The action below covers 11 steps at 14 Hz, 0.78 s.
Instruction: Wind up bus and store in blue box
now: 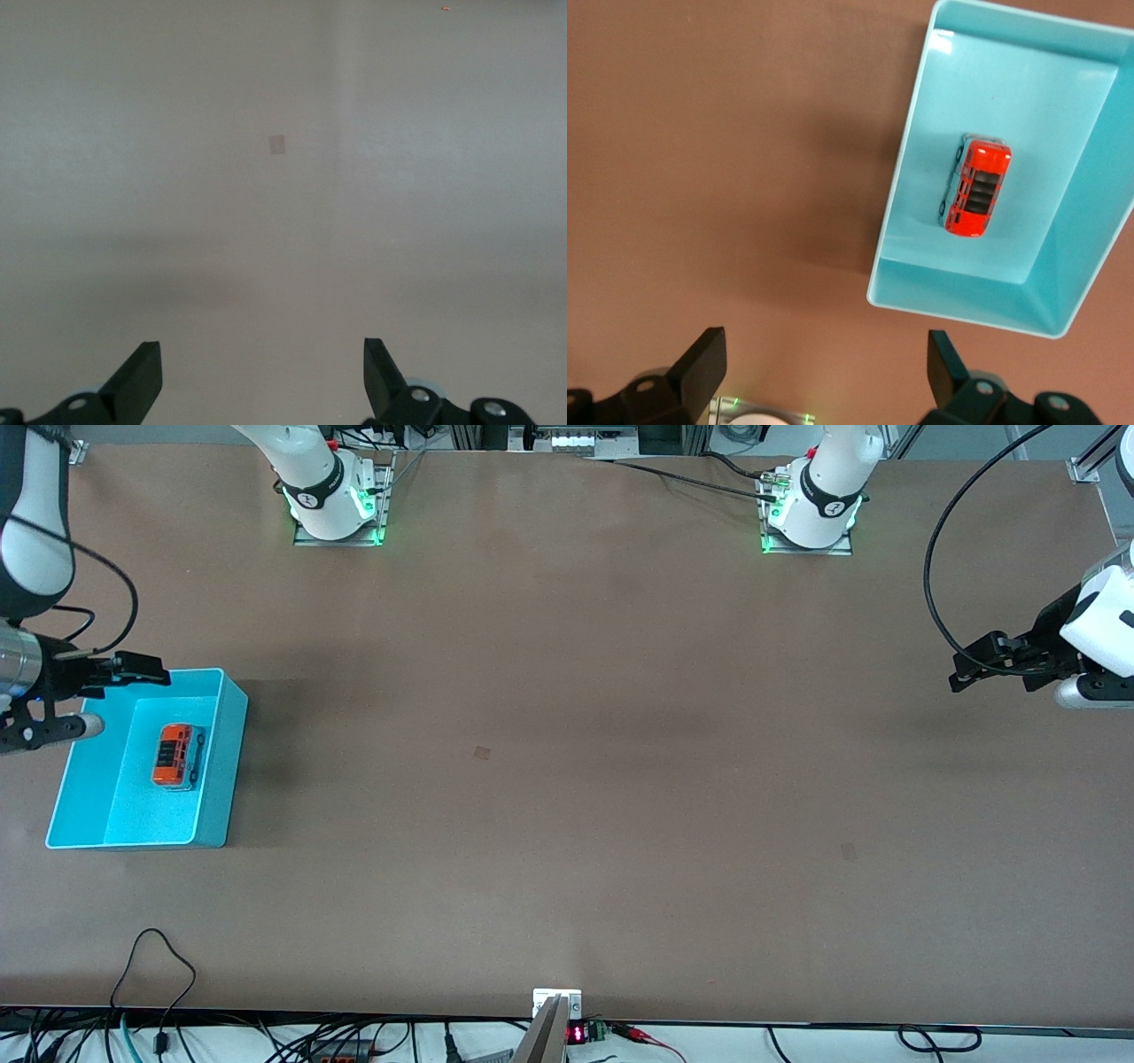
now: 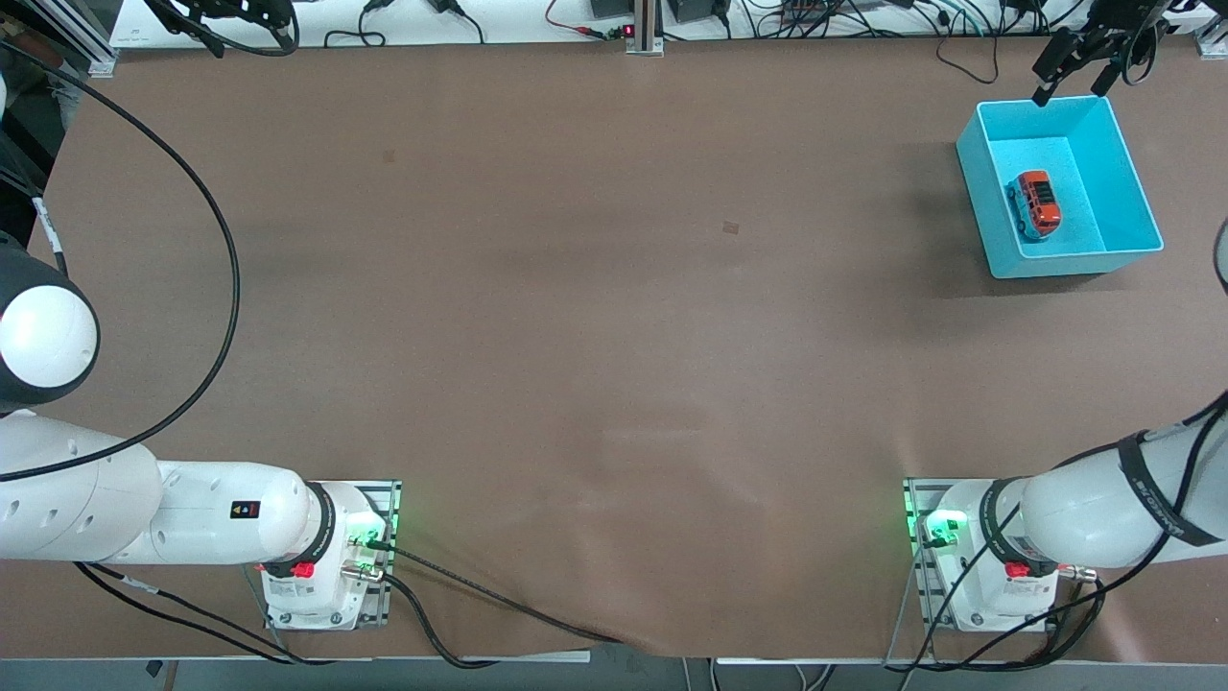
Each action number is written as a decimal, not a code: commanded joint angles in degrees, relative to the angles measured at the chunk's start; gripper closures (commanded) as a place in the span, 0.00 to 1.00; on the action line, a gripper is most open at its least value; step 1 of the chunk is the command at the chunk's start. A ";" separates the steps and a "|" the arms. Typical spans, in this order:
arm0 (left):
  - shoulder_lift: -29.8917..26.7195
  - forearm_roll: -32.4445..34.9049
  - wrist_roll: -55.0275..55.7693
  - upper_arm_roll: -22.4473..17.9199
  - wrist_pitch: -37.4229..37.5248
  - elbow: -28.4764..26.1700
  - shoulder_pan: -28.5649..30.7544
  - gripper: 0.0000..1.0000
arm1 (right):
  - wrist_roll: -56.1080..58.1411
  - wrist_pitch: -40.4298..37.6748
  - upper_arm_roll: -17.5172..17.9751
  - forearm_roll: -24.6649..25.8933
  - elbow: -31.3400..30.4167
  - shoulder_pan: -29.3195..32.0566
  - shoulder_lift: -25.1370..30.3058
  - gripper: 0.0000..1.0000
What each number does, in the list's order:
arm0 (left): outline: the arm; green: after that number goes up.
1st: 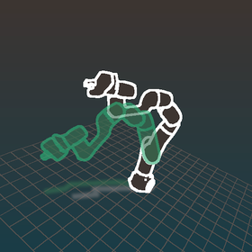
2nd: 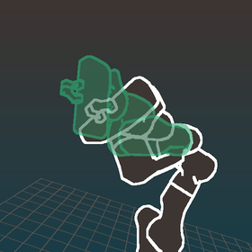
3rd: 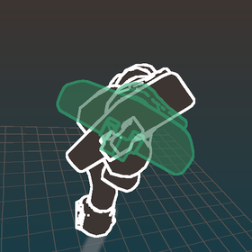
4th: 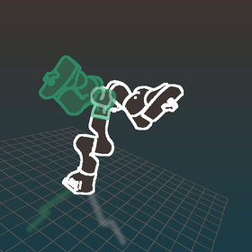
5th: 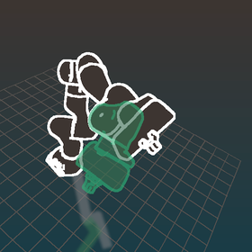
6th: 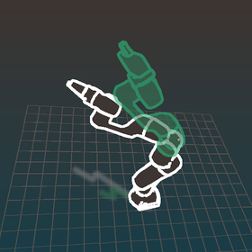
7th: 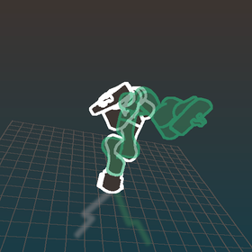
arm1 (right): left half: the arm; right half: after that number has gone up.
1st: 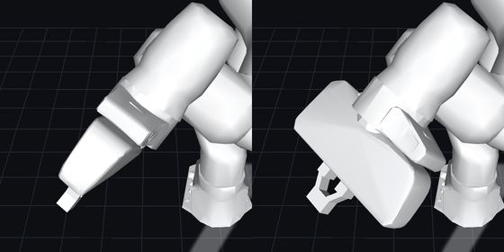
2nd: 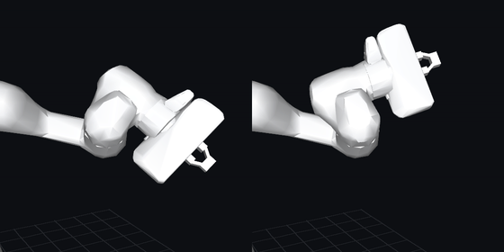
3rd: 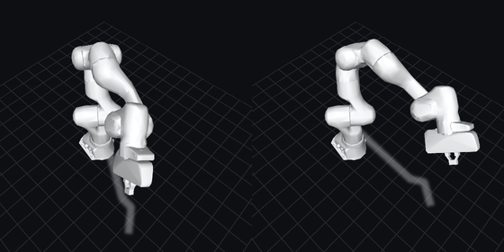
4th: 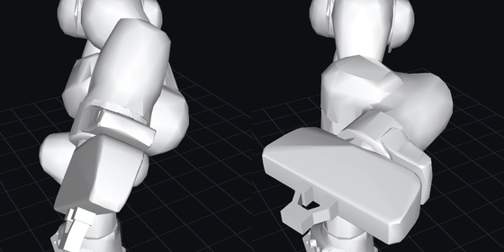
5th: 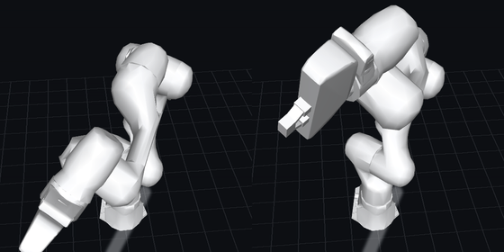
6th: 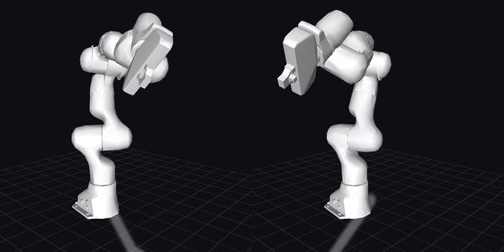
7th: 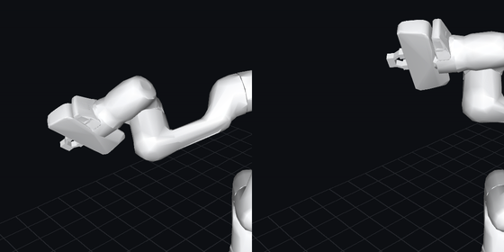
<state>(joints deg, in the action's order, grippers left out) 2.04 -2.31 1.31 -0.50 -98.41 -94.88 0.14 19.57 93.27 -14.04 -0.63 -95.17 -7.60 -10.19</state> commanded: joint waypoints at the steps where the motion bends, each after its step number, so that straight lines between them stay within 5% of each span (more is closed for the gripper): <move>1: -1.16 0.47 -0.26 -0.02 0.41 -0.83 -0.23 0.00 | -0.23 7.00 0.32 1.15 -8.62 -1.10 6.58 0.00; 7: -1.16 0.47 -0.26 -0.02 0.50 -0.74 -0.23 0.00 | 0.21 5.43 1.90 1.24 0.86 -1.11 2.98 0.00; 11: -1.16 0.47 -0.35 -0.02 0.24 -0.74 -0.23 0.00 | -0.40 1.49 18.05 6.25 3.68 12.68 3.42 0.00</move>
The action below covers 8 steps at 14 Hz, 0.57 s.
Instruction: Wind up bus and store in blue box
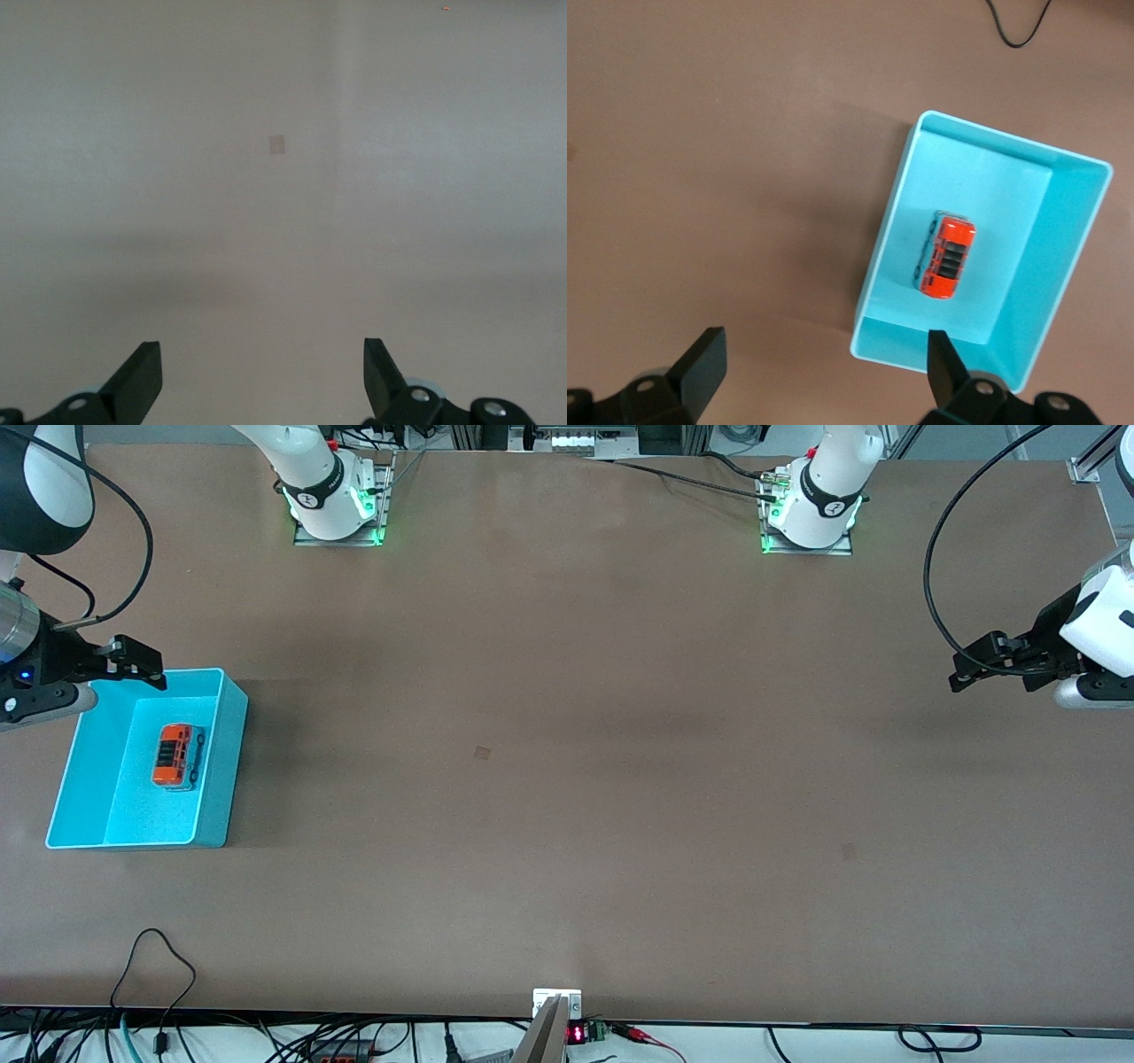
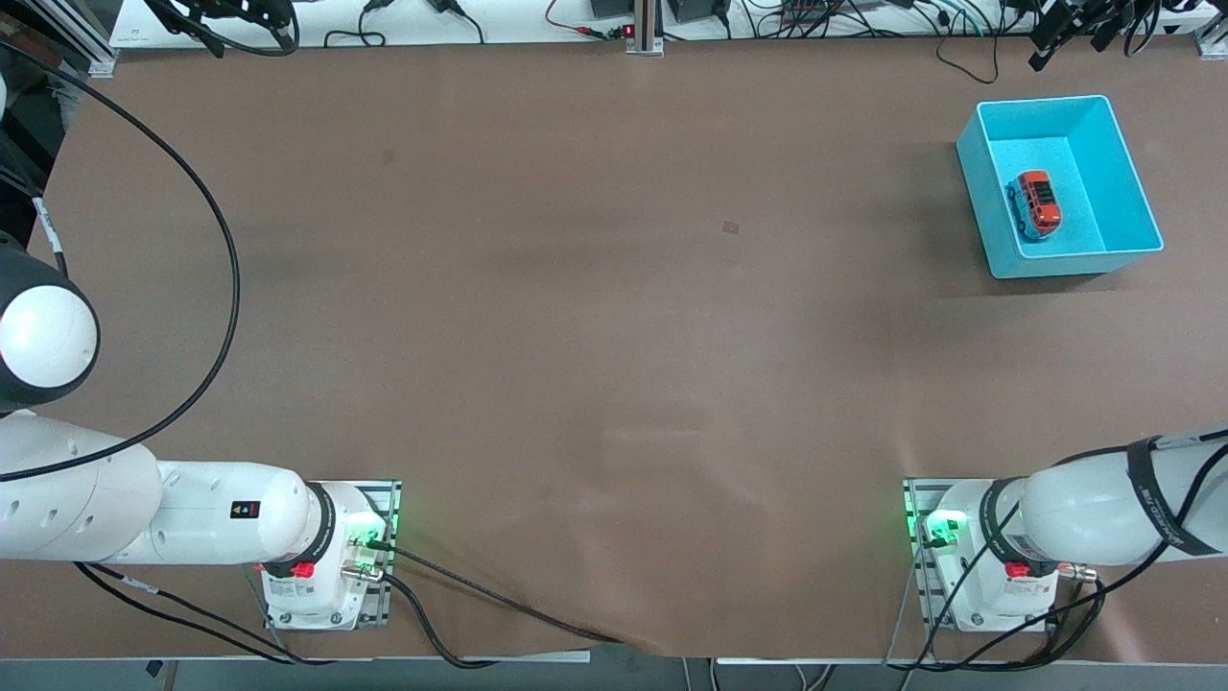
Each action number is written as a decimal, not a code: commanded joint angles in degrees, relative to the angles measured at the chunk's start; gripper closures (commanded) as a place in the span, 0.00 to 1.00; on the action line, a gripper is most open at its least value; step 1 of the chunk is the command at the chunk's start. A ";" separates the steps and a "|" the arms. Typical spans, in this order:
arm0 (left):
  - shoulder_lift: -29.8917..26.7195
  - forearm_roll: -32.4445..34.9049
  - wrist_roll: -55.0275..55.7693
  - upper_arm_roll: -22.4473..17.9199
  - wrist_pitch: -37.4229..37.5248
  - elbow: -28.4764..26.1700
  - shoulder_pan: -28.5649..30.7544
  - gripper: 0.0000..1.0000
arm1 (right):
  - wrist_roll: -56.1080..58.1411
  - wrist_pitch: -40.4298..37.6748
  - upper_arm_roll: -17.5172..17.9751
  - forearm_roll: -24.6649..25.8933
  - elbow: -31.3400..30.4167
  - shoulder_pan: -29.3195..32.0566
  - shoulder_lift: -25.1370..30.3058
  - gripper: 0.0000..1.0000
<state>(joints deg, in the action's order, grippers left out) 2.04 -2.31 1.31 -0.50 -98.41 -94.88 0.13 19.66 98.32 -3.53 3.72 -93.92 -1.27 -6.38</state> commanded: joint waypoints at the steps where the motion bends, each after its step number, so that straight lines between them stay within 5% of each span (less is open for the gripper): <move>1: -1.16 0.47 -0.35 -0.02 0.24 -0.74 -0.22 0.00 | -2.41 -3.92 7.57 1.81 2.34 6.02 0.48 0.00; 4: -1.07 0.47 -0.35 -0.02 0.24 -0.74 -0.22 0.00 | -16.20 -4.01 7.57 1.37 2.16 4.71 0.84 0.00; 8: -1.07 0.47 -0.26 -0.02 0.24 -0.74 -0.22 0.00 | -12.46 -3.23 7.57 1.37 2.34 4.88 0.32 0.00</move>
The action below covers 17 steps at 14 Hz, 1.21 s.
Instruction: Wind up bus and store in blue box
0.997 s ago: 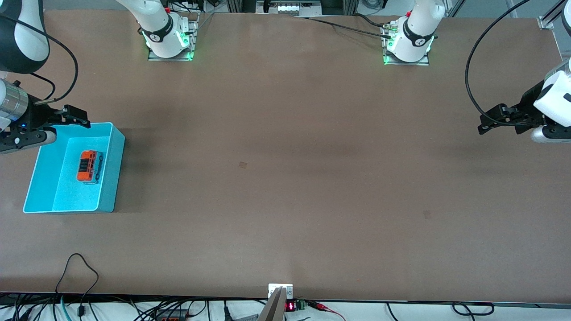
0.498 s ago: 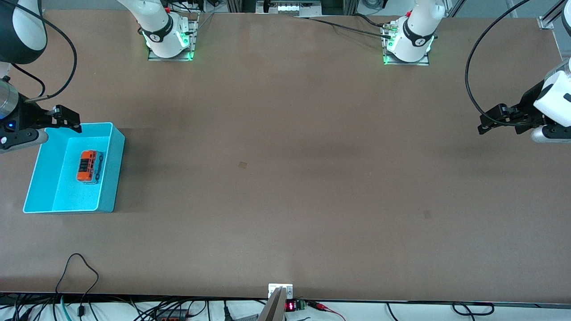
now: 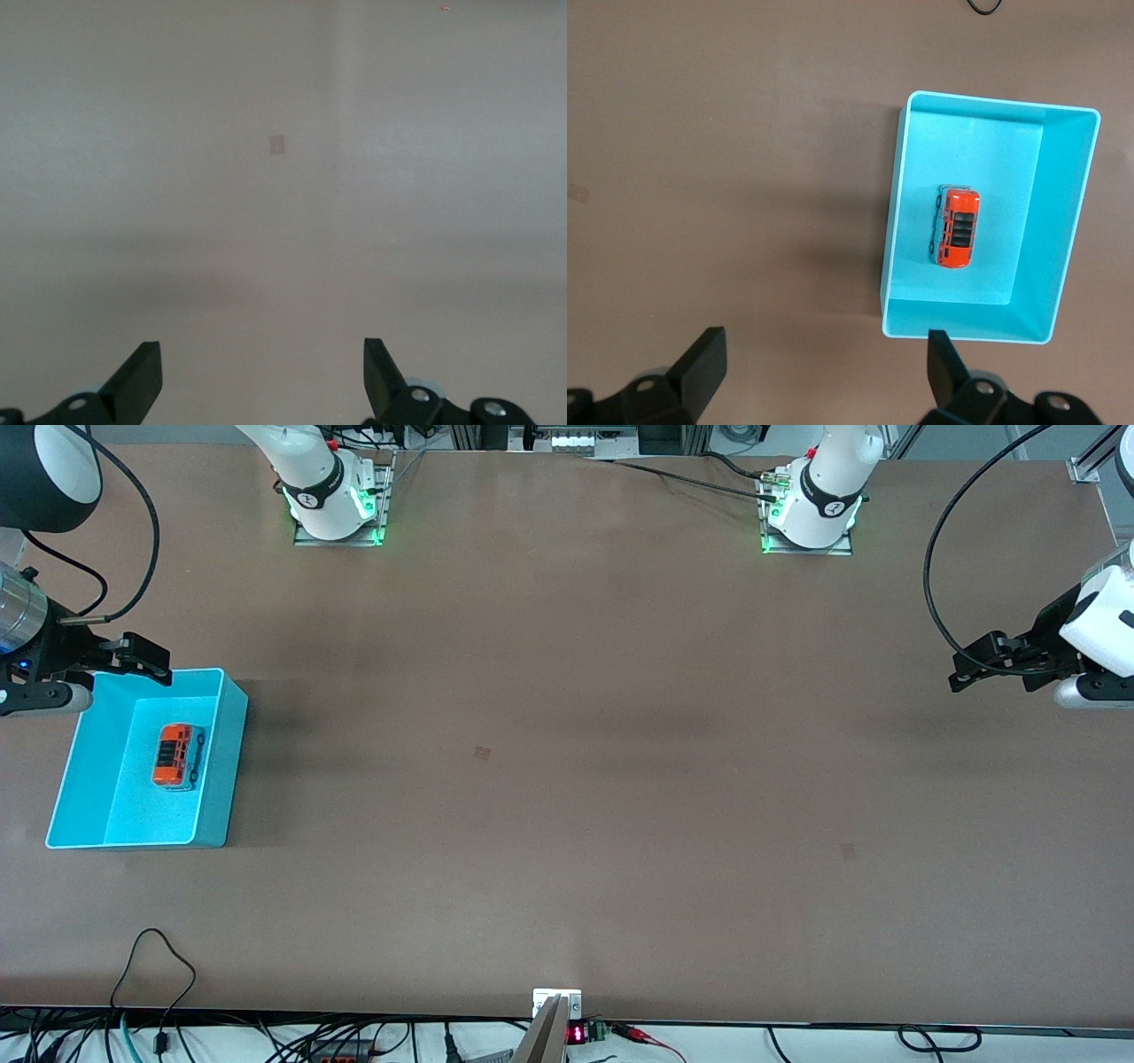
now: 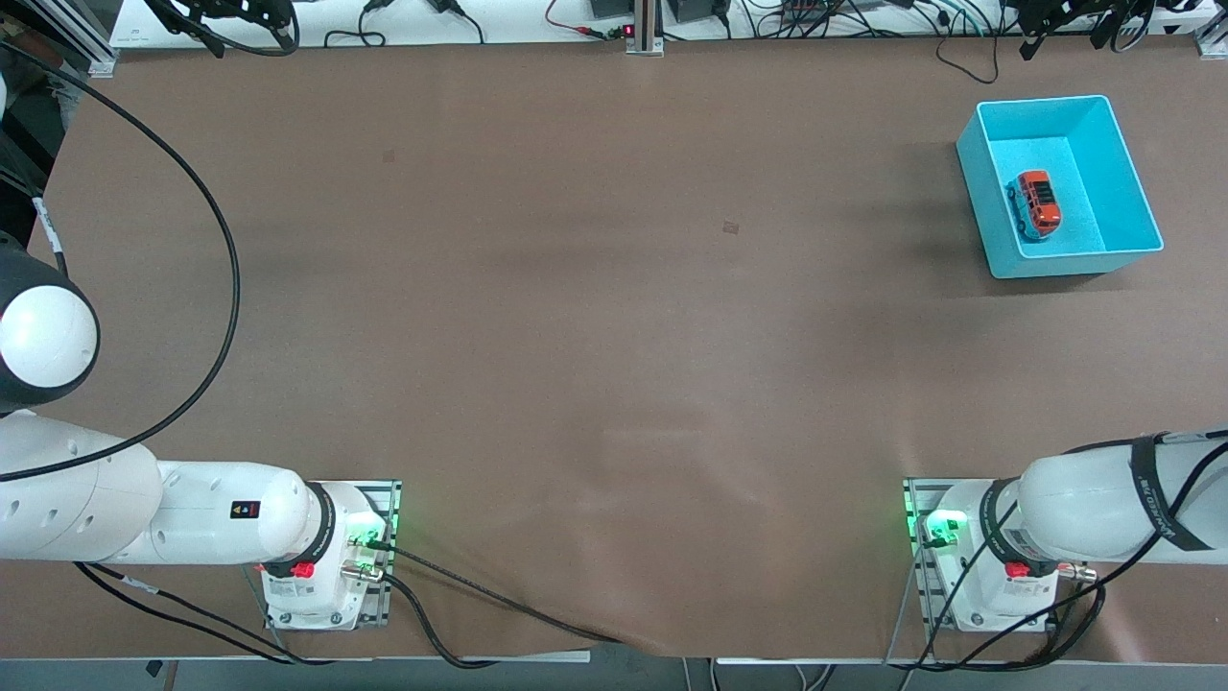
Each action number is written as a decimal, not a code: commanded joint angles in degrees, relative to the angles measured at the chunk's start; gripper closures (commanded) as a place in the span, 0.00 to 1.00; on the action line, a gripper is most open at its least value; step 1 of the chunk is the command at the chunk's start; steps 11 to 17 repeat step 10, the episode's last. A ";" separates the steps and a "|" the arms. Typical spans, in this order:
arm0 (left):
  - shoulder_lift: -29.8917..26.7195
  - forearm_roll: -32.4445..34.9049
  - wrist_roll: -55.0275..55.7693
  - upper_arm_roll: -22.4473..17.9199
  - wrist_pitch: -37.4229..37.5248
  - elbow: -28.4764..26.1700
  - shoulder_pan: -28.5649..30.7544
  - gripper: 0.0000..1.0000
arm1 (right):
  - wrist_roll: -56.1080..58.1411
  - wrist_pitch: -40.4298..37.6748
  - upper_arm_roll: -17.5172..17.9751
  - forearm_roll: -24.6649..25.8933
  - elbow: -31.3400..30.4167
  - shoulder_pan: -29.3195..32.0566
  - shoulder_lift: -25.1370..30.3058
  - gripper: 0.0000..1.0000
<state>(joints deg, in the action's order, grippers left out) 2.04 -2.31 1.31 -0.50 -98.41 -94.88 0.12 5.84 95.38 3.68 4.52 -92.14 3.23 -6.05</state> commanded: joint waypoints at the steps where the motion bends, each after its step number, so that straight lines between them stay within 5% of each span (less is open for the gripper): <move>1: -0.98 0.47 -0.26 -0.02 0.24 -0.74 -0.13 0.00 | 1.36 -0.28 0.27 0.49 0.73 0.55 -0.45 0.00; 17: -1.07 0.47 -0.35 0.06 -0.03 -0.65 -0.21 0.00 | 0.39 -0.28 -2.10 -1.62 0.82 0.46 -0.90 0.00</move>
